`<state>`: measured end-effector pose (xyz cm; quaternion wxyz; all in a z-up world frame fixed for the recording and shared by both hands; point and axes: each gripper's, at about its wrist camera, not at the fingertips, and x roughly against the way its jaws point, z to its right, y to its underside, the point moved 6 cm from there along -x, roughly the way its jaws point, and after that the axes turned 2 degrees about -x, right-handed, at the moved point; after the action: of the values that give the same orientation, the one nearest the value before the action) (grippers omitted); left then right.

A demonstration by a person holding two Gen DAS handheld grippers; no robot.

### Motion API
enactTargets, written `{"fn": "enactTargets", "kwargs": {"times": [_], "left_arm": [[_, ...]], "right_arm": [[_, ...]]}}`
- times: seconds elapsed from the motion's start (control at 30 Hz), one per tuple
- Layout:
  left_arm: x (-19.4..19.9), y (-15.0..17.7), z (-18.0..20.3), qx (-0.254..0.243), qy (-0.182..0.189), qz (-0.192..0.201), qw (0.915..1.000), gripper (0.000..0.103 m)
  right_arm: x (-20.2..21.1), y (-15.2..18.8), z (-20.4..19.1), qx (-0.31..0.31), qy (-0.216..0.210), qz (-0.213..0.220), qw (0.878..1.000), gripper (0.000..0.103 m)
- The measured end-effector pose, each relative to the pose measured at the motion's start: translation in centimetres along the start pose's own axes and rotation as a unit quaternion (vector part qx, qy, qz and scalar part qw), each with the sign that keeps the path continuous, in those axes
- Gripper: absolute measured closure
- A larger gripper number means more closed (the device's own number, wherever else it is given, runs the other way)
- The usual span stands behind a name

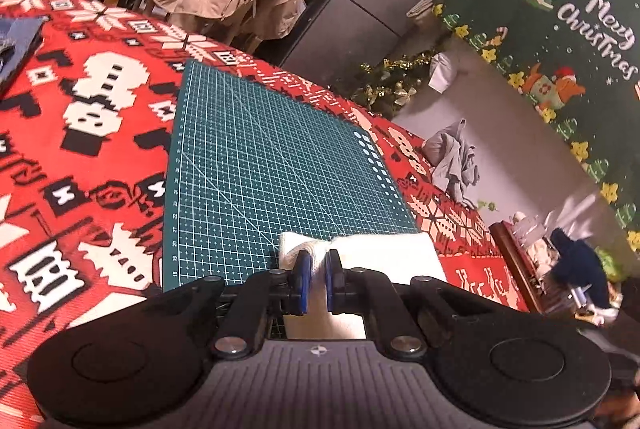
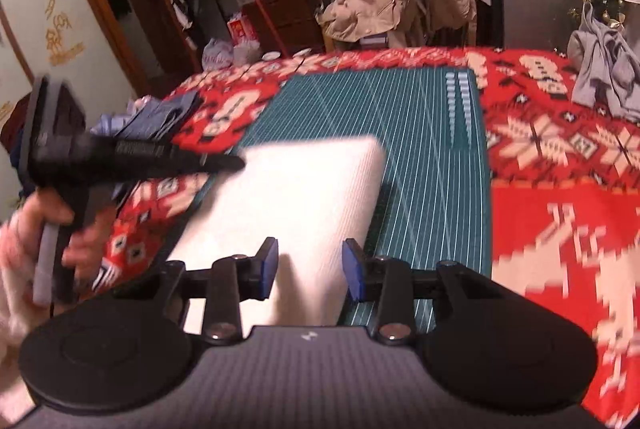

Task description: Fold clothes

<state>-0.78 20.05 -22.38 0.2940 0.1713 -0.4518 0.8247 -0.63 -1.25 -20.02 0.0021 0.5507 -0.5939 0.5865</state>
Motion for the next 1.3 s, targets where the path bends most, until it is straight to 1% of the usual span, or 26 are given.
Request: {"fn": "enactTargets", "kwargs": {"times": [0.07, 0.1, 0.13, 0.2, 0.33, 0.43, 0.53, 0.63, 0.73, 0.77, 0.8, 0.83, 0.87, 0.9, 0.97, 1.13, 1.3], "left_arm": [[-0.1, 0.0, 0.0, 0.000, -0.002, 0.002, 1.0000, 0.095], [0.0, 0.0, -0.3, -0.003, -0.006, 0.003, 1.0000, 0.095], [0.0, -0.1, -0.5, -0.005, -0.010, 0.004, 0.9999, 0.095], [0.2, -0.1, -0.9, -0.008, -0.016, 0.006, 0.9998, 0.095], [0.0, -0.1, -1.4, 0.003, -0.012, 0.003, 0.9999, 0.095], [0.0, -0.2, -1.6, 0.011, -0.008, 0.000, 0.9999, 0.095], [-0.1, -0.2, -1.8, 0.022, -0.002, -0.004, 0.9998, 0.095], [0.0, -0.1, -1.8, 0.024, -0.004, -0.005, 0.9997, 0.095], [0.1, 0.1, -1.7, 0.031, -0.007, -0.007, 0.9995, 0.095], [0.1, 0.1, -1.8, 0.038, -0.009, -0.010, 0.9992, 0.093], [0.2, 0.1, -1.9, 0.045, -0.012, -0.012, 0.9988, 0.087], [0.2, 0.2, -2.0, 0.052, -0.014, -0.015, 0.9984, 0.083], [0.4, 0.2, -2.1, 0.059, -0.015, -0.018, 0.9980, 0.077], [0.7, 0.3, -2.1, 0.067, -0.014, -0.019, 0.9975, 0.076], [1.5, 0.6, -2.0, 0.082, -0.009, -0.022, 0.9964, 0.077], [3.9, 2.6, -0.9, 0.109, 0.036, -0.040, 0.9926, 0.075], [4.0, 5.0, 0.1, 0.110, 0.041, -0.067, 0.9908, 0.075]], "right_arm": [[-1.4, -1.4, 0.7, -0.018, 0.001, 0.007, 1.000, 0.065], [-2.2, -2.1, 1.1, -0.030, 0.005, 0.010, 0.999, 0.068], [-3.1, -2.6, 1.4, -0.037, 0.010, 0.014, 0.999, 0.074], [-4.7, -3.3, 2.0, -0.036, 0.025, 0.014, 0.999, 0.078], [-5.6, -3.4, 3.1, -0.073, 0.021, 0.011, 0.997, 0.078], [-4.3, -2.5, 3.1, -0.071, 0.018, 0.003, 0.997, 0.078], [-2.3, -0.8, 2.4, -0.063, 0.009, -0.013, 0.998, 0.078], [-0.1, 1.2, 1.5, -0.057, -0.004, -0.031, 0.998, 0.078], [1.7, 3.8, 0.3, -0.036, -0.003, -0.052, 0.998, 0.077], [2.2, 4.5, 0.0, -0.028, -0.002, -0.056, 0.998, 0.077], [2.6, 5.0, -0.2, -0.025, -0.002, -0.058, 0.998, 0.077], [3.1, 5.4, -0.3, -0.024, -0.004, -0.060, 0.998, 0.077], [3.5, 5.6, -0.4, -0.025, -0.005, -0.061, 0.998, 0.077], [3.9, 5.6, -0.3, -0.026, -0.007, -0.060, 0.998, 0.077], [4.6, 5.5, -0.3, -0.027, -0.010, -0.056, 0.998, 0.077], [5.4, 5.2, -0.7, -0.026, -0.012, -0.037, 0.999, 0.077], [5.1, 5.0, -1.4, -0.023, -0.021, -0.033, 0.999, 0.077]]}}
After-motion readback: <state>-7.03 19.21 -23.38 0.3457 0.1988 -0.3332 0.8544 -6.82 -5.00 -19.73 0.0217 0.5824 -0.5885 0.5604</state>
